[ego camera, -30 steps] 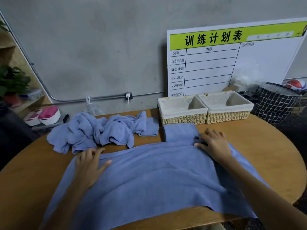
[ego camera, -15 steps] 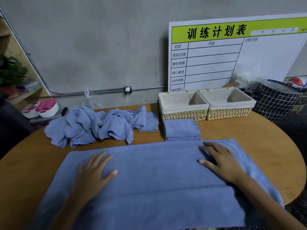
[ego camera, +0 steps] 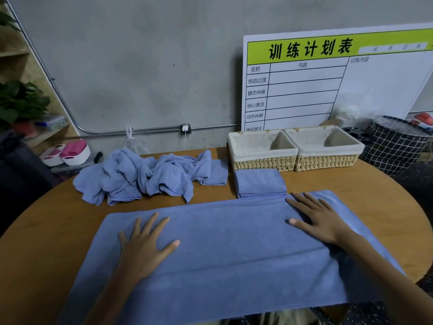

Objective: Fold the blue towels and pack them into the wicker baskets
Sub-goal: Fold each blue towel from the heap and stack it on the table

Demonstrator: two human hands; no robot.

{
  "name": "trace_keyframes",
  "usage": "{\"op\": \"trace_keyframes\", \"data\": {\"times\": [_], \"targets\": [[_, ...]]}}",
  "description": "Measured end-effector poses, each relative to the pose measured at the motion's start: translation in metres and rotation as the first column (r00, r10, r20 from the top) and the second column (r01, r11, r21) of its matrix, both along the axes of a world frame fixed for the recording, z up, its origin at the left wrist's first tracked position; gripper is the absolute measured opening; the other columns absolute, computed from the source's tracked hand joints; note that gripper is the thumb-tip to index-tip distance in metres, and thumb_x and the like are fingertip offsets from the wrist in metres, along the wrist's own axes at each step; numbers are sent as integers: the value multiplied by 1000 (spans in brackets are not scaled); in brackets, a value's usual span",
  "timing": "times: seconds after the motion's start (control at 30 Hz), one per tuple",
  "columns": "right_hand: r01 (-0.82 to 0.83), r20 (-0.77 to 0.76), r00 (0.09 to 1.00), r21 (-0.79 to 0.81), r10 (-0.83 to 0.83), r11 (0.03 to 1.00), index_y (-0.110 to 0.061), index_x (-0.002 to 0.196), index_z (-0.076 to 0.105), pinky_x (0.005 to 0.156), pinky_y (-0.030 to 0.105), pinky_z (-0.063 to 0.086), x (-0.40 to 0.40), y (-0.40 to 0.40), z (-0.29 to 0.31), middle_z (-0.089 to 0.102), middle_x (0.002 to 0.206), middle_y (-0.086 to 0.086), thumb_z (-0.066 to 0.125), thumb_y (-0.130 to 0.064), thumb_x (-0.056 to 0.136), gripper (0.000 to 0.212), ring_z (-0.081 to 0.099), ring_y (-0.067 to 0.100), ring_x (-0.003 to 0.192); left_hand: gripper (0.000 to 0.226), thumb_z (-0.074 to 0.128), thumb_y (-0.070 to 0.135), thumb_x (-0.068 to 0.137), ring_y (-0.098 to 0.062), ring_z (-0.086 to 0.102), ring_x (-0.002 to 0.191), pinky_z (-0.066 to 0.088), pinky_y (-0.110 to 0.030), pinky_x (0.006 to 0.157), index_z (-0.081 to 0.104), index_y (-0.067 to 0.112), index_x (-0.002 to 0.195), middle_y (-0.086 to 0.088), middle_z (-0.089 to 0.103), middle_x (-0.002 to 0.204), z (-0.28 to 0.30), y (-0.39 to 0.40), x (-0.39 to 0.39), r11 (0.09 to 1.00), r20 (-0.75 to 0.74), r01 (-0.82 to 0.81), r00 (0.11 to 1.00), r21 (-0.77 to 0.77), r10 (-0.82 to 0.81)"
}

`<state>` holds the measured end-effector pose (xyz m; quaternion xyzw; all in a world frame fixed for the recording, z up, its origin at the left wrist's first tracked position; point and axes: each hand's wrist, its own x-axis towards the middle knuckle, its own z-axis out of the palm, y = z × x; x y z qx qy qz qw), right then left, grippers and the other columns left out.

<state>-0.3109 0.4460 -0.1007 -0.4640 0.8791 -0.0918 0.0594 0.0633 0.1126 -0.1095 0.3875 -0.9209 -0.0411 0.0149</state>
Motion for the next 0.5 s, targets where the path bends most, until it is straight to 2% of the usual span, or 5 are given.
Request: {"op": "trace_keyframes", "data": {"times": [0.1, 0.23, 0.37, 0.5], "targets": [[1, -12, 1000, 27, 0, 1000, -56, 152, 9, 124, 44, 4, 2, 5, -1, -3, 164, -22, 8, -94, 75, 86, -7, 7, 152, 121, -15, 104, 47, -27, 1, 155, 10, -69, 114, 12, 54, 154, 19, 1, 167, 0, -3, 5, 1000, 14, -10, 1000, 2, 10], [-16, -8, 1000, 39, 17, 999, -56, 151, 7, 124, 43, 3, -2, 1, 2, -4, 163, -23, 9, -93, 75, 84, -7, 7, 152, 121, -7, 107, 48, -30, 1, 155, 11, -71, 115, 19, 53, 153, 16, 5, 167, -1, -23, 7, 993, -81, -91, 992, 75, 97], [-19, -5, 1000, 37, 19, 999, -53, 153, 8, 124, 43, 4, -9, -4, 5, -2, 164, -22, 10, -93, 76, 87, -6, 7, 152, 128, -14, 106, 40, -29, -8, 154, 5, -70, 116, 7, 53, 155, 17, -7, 167, 2, -29, 1, 987, 17, -113, 994, 112, 112], [-8, 14, 1000, 25, 8, 1000, -53, 153, 7, 124, 44, 4, -2, -2, 8, -2, 163, -23, 6, -96, 73, 91, -5, 9, 153, 127, -15, 106, 41, -30, -8, 154, 5, -71, 116, 5, 52, 155, 16, -10, 167, 6, -27, 4, 989, 11, -109, 994, 105, 108]]}}
